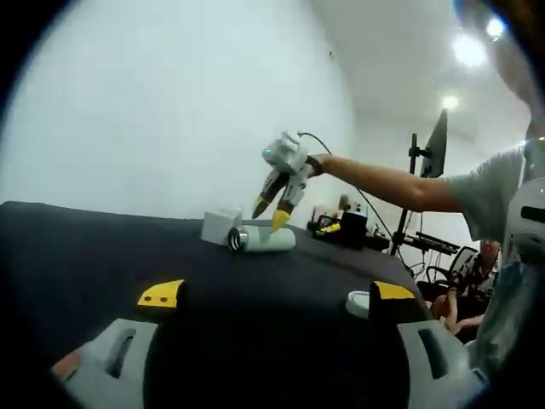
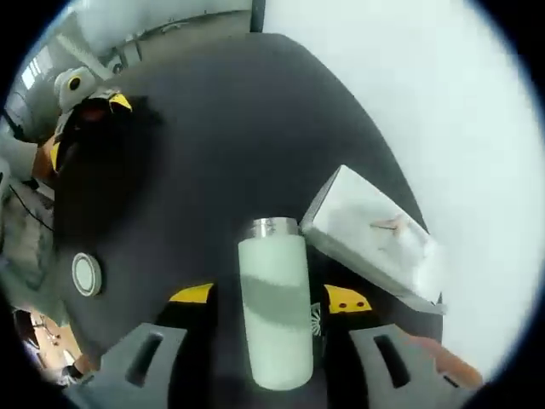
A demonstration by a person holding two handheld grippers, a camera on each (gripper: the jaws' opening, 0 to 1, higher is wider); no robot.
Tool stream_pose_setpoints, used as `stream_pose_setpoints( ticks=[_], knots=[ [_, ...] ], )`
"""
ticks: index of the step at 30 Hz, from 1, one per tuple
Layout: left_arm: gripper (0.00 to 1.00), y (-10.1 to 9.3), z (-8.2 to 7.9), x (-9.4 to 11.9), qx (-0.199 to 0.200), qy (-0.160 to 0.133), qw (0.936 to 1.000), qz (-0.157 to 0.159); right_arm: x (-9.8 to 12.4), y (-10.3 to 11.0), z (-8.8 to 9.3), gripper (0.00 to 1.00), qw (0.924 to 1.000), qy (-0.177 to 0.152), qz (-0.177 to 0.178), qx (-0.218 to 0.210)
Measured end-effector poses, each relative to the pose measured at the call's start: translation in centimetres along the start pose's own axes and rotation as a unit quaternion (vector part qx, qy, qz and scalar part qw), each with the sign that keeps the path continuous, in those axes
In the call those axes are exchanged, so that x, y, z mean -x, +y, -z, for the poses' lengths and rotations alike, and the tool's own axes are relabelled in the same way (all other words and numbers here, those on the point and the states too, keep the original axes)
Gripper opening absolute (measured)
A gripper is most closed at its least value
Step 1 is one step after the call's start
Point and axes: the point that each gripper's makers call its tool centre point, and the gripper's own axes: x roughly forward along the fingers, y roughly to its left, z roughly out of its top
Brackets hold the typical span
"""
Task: Assemble the cup parts correctly, then place the assembled cup into the box.
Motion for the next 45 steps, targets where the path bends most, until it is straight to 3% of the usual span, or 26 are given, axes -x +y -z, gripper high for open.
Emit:
stream_pose_setpoints(
  ticks=[5,21,38,45],
  knots=[
    [0.84,-0.2,-0.5,0.1,0.005,-0.01,0.9999,0.007,-2.0,-0.5,0.8,0.46,0.999,0.043,0.002,0.011],
    [0.83,-0.1,-0.9,0.3,0.008,-0.021,0.9997,0.007,-5.1,0.1,1.2,0.44,0.998,0.057,-0.026,0.011],
    [0.81,-0.1,-0.4,0.0,0.007,-0.01,0.9999,0.007,-4.7,0.4,1.1,0.43,0.9984,0.047,-0.021,0.022],
    [0.81,-0.1,-0.2,0.0,0.008,-0.008,0.9999,0.006,-3.1,1.1,0.6,0.43,0.9995,0.005,-0.03,-0.01]
  ],
)
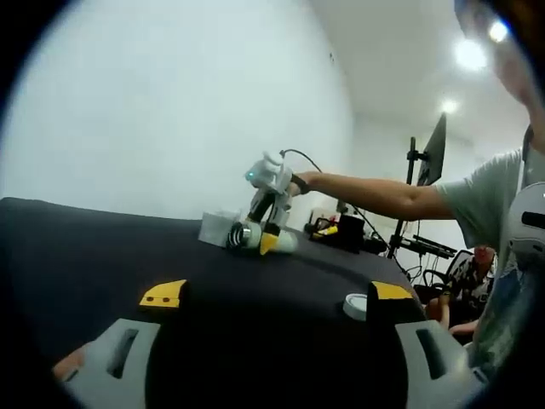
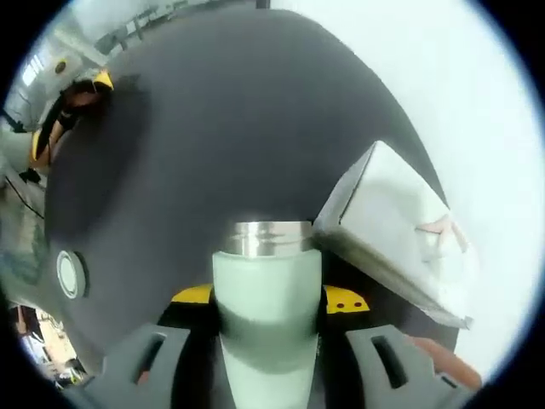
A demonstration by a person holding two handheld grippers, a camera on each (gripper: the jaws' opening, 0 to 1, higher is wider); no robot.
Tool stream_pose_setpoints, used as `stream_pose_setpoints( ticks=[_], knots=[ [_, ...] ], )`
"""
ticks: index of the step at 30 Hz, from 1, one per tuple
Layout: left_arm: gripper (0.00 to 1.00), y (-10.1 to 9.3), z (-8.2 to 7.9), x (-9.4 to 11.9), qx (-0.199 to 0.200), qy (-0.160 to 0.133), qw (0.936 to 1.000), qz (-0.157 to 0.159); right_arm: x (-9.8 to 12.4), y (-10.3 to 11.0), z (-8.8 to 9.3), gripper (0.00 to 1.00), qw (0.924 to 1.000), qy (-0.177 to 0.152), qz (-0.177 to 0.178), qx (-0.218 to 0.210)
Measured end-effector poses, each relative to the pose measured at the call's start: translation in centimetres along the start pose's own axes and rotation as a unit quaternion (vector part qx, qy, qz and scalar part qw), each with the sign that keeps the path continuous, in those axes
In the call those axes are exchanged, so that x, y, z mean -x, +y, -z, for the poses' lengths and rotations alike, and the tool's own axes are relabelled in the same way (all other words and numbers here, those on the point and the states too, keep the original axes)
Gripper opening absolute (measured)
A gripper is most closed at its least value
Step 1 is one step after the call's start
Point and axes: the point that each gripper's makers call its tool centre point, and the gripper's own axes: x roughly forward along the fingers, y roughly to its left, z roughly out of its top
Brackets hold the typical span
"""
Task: Assemble the cup parts correctly, then place the assembled cup into the box.
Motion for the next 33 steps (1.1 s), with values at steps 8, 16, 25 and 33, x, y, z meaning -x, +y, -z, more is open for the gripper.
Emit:
stream_pose_setpoints(
  ticks=[8,16,25,33],
  knots=[
    [0.8,0.3,0.3,-0.1,0.005,0.004,1.0,-0.003,2.5,0.7,0.0,0.43,0.9983,-0.054,0.002,-0.021],
    [0.78,0.8,0.6,-0.2,0.009,0.008,0.9999,-0.009,6.0,3.1,-1.1,0.43,0.9754,-0.206,-0.009,-0.077],
    [0.77,0.8,1.0,-0.4,0.017,0.008,0.9998,-0.01,9.4,6.7,-1.1,0.42,0.9378,-0.332,0.016,-0.1],
    [0.75,1.3,1.3,-0.3,0.02,0.009,0.9996,-0.016,10.9,9.7,-2.5,0.42,0.9047,-0.414,0.027,-0.097]
  ],
)
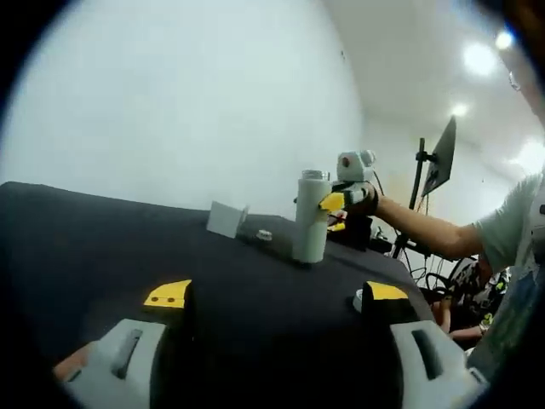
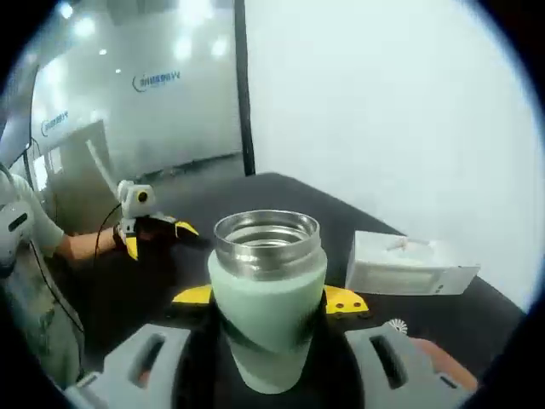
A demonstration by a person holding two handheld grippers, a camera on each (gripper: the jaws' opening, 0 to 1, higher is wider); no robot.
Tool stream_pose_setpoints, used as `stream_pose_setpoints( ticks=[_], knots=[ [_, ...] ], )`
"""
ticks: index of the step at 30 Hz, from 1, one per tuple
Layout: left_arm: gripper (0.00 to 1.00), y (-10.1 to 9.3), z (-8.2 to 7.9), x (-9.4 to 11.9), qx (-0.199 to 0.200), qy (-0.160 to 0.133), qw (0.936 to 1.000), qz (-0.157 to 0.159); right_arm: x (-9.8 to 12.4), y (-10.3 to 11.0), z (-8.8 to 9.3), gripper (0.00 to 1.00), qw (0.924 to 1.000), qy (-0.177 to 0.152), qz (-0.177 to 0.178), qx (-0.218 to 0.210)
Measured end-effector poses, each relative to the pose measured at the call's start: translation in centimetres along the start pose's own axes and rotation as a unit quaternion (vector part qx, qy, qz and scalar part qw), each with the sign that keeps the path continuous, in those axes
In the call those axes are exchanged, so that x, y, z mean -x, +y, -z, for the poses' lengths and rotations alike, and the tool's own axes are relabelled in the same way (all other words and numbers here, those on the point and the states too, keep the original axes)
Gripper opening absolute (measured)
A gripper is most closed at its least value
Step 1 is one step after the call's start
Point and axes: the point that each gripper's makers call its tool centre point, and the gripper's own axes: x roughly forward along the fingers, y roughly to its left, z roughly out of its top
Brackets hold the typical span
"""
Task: Assemble the cup parts correctly, then place the assembled cup into the box.
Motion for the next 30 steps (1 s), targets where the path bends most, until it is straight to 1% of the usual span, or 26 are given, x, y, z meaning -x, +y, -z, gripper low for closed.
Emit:
stream_pose_setpoints(
  ticks=[1,4,8,11,12,14,15,19,20,21,23,25,30],
  knots=[
    [0.75,0.0,-0.1,0.1,0.001,-0.004,1.0,0.003,0.0,0.5,-0.3,0.42,1.0,-0.009,0.0,0.0],
    [0.76,-0.4,-0.4,0.2,0.01,-0.013,0.9998,0.014,-0.2,2.2,-1.1,0.42,0.9992,-0.035,-0.018,0.009],
    [0.76,-0.5,-0.6,0.2,0.013,-0.019,0.9996,0.017,-1.0,3.8,-1.3,0.42,0.9984,-0.048,-0.025,0.016],
    [0.76,-0.5,-0.5,0.2,0.013,-0.018,0.9996,0.016,-1.7,4.7,-1.2,0.42,0.9974,-0.064,-0.028,0.017],
    [0.76,-0.5,-0.4,0.1,0.012,-0.016,0.9996,0.017,-1.8,4.8,-1.5,0.42,0.9964,-0.079,-0.025,0.019],
    [0.76,-0.8,-0.2,0.0,0.008,-0.011,0.9997,0.02,-2.1,5.1,-0.9,0.42,0.9954,-0.091,-0.026,0.014],
    [0.76,-0.8,0.0,-0.1,0.006,-0.008,0.9997,0.021,-2.2,5.3,-0.7,0.42,0.9939,-0.106,-0.027,0.008],
    [0.75,-1.2,0.3,-0.1,-0.007,0.0,0.9995,0.03,-2.7,5.4,1.1,0.42,0.9938,-0.108,-0.025,0.0],
    [0.75,-1.3,0.4,-0.1,-0.008,0.0,0.9994,0.032,-2.4,5.5,0.4,0.42,0.991,-0.131,-0.028,-0.002],
    [0.75,-1.4,0.4,-0.1,-0.009,0.0,0.9994,0.034,-2.3,5.3,0.6,0.42,0.992,-0.123,-0.026,-0.003],
    [0.75,-1.4,0.4,-0.1,-0.011,-0.001,0.9993,0.034,-2.2,5.4,0.6,0.42,0.9922,-0.122,-0.026,0.001],
    [0.74,-1.5,0.4,-0.1,-0.012,-0.001,0.9993,0.036,-2.2,5.8,0.7,0.43,0.992,-0.121,-0.032,0.017],
    [0.74,-1.8,0.4,-0.1,-0.016,-0.001,0.999,0.041,-2.1,5.1,0.4,0.43,0.9918,-0.123,-0.023,0.029]
  ],
)
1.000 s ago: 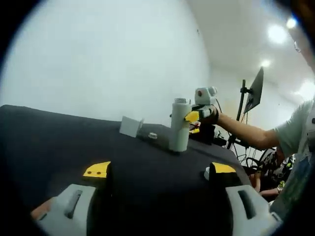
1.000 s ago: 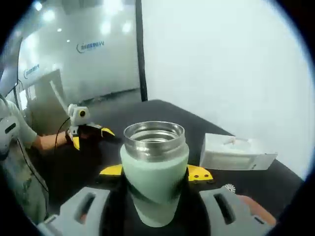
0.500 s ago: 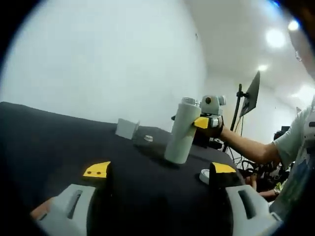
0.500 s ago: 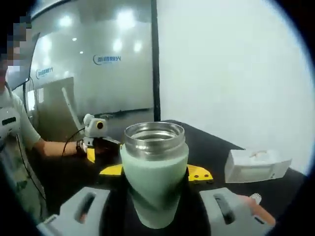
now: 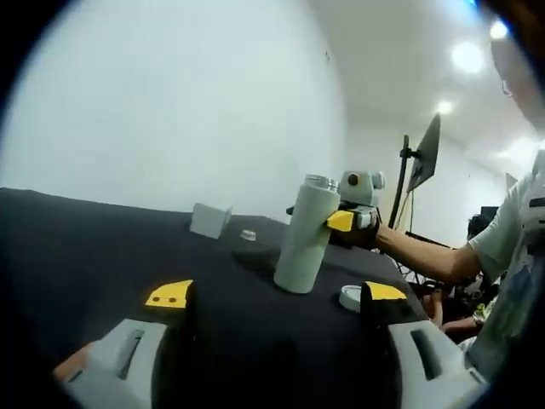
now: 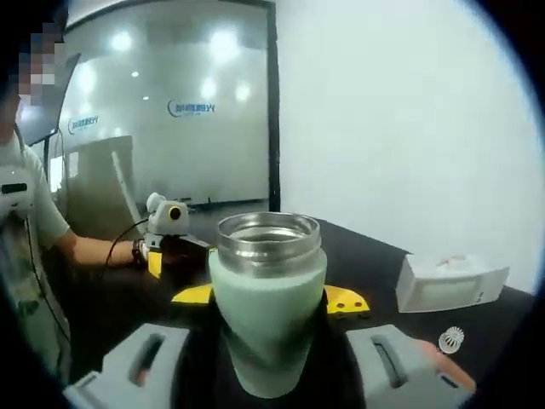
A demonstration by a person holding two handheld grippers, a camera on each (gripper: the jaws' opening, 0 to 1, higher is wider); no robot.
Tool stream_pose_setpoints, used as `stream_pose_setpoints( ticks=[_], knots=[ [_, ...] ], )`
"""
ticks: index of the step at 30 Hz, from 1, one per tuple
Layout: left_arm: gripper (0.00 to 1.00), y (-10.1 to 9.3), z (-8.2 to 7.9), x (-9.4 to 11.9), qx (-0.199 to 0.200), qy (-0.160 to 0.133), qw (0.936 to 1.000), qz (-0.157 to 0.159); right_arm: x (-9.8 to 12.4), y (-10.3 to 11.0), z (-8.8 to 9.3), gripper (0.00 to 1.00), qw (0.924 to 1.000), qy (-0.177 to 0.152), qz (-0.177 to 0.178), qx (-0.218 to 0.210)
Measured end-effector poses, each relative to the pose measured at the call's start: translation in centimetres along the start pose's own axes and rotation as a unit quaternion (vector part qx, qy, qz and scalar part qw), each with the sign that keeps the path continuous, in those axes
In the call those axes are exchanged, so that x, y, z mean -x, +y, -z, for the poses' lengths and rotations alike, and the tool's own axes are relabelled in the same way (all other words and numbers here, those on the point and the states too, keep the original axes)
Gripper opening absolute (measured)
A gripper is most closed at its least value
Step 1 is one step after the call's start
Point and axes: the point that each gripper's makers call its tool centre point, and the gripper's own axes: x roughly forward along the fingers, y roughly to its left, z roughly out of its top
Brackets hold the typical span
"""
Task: Assemble the cup parts correctly, then place the assembled cup into the box.
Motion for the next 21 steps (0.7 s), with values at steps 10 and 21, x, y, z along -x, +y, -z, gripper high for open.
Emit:
stream_pose_setpoints(
  ticks=[10,21],
  knots=[
    [0.74,0.1,-0.2,0.1,0.005,-0.006,1.0,-0.001,0.7,-0.2,-0.8,0.43,1.0,-0.002,-0.001,0.008],
    [0.73,0.2,-0.3,0.2,0.006,-0.007,1.0,-0.002,0.9,1.0,-1.5,0.51,0.9996,-0.014,-0.021,0.011]
  ],
)
